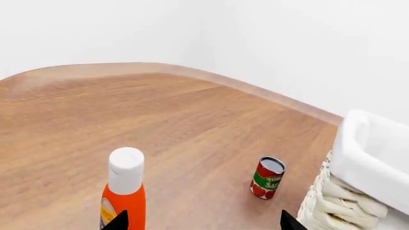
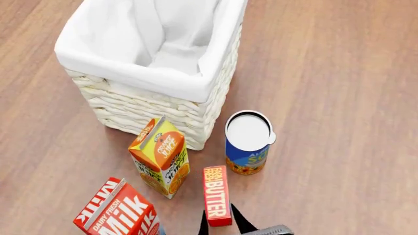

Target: Pick up the butter and put it in the basket.

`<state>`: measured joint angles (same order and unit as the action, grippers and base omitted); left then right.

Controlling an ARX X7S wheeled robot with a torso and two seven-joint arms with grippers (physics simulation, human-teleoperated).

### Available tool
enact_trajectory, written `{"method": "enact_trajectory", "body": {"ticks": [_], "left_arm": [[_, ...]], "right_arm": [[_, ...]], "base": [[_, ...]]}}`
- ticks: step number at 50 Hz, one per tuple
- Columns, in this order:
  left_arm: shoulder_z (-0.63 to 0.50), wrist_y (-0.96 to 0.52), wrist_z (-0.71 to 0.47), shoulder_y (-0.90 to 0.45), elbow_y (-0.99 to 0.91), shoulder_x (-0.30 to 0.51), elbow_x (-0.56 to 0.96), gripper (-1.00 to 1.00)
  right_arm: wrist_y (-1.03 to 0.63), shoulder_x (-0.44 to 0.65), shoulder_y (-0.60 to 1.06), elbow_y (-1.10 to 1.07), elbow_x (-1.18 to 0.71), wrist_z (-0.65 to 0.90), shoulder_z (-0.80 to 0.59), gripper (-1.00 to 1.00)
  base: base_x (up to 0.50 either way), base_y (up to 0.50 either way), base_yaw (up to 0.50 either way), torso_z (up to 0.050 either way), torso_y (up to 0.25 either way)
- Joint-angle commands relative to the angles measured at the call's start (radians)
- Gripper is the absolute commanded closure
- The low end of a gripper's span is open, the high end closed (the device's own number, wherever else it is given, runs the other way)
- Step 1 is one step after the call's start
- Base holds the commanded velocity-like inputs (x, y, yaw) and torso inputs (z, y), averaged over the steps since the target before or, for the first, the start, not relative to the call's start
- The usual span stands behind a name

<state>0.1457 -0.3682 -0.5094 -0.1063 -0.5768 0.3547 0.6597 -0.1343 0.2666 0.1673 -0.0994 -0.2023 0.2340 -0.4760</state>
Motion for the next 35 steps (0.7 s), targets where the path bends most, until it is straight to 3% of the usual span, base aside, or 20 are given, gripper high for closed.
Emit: {"method": "enact_trajectory", "body": {"ticks": [1,19,31,35], "left_arm": [[-0.006,0.005,0.000,-0.008,0.011,0.000,-0.004,-1.00],[-0.023,0.017,0.000,-0.016,0.029,-0.004,-0.017,-1.00],[-0.027,0.018,-0.006,-0.015,0.024,-0.003,-0.017,-1.00],[-0.028,0.020,-0.008,-0.015,0.025,-0.003,-0.017,-1.00]], "right_arm": [[-0.131,0.069,-0.087,-0.325,0.091,0.095,0.009,1.00],[-0.315,0.161,-0.236,-0.683,0.198,0.207,0.020,1.00],[-0.459,0.234,-0.346,-0.927,0.243,0.270,0.116,1.00],[-0.441,0.224,-0.399,-0.948,0.270,0.236,0.181,1.00]], "base": [[0.00,0.00,0.00,0.000,0.000],[0.00,0.00,0.00,0.000,0.001],[0.00,0.00,0.00,0.000,0.001],[0.00,0.00,0.00,0.000,0.003]]}}
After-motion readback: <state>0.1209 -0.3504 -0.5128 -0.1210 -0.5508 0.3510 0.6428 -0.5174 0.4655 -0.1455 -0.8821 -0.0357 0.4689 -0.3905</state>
